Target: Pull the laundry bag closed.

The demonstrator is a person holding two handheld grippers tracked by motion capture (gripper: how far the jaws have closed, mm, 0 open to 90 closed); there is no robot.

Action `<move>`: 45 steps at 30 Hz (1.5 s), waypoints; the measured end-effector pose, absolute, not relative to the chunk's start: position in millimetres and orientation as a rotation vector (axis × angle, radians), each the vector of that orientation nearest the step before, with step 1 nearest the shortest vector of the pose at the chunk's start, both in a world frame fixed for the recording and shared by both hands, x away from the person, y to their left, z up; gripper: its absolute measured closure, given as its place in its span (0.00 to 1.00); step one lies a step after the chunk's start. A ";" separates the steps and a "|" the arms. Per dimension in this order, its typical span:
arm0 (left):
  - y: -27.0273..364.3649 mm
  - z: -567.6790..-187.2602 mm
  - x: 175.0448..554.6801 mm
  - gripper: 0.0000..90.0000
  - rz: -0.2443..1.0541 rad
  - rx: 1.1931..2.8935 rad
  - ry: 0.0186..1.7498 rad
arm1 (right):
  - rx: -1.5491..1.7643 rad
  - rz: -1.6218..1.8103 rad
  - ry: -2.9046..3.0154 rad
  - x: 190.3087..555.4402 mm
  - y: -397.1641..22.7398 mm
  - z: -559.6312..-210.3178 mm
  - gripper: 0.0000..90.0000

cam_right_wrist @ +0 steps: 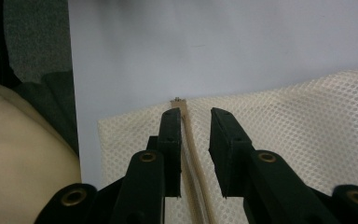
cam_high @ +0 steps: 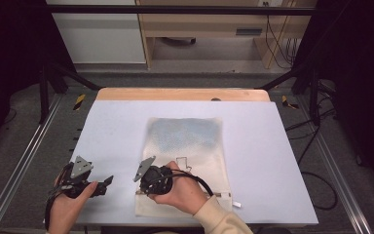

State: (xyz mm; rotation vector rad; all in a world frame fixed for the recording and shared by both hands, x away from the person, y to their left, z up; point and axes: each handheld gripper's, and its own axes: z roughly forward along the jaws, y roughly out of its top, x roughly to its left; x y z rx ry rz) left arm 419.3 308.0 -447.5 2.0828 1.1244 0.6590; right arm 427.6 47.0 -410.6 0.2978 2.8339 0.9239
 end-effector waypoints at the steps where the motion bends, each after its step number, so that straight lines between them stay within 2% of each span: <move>1: 307.5 -447.9 420.0 0.09 0.659 2.088 1.123 | 0.293 0.922 2.839 427.7 47.7 -410.6 0.85; 6: 305.3 -447.6 418.5 0.09 0.655 2.101 1.105 | 0.265 0.882 2.859 426.9 54.5 -416.7 0.86; 28: 309.1 -446.5 416.0 0.10 0.615 2.058 1.123 | 0.274 0.736 2.978 438.9 87.8 -437.1 0.81; 31: 309.3 -445.7 415.2 0.09 0.607 2.055 1.119 | 0.286 0.720 2.993 442.1 89.8 -440.2 0.86; 32: 309.2 -445.6 414.9 0.09 0.604 2.053 1.119 | 0.294 0.717 2.987 442.8 89.9 -439.9 0.90; 34: 309.1 -445.4 414.5 0.09 0.602 2.049 1.119 | 0.291 0.715 2.995 443.4 89.9 -438.3 0.91; 45: 311.2 -441.9 409.4 0.12 0.551 2.050 1.106 | 0.260 0.800 2.978 441.0 78.0 -409.2 0.91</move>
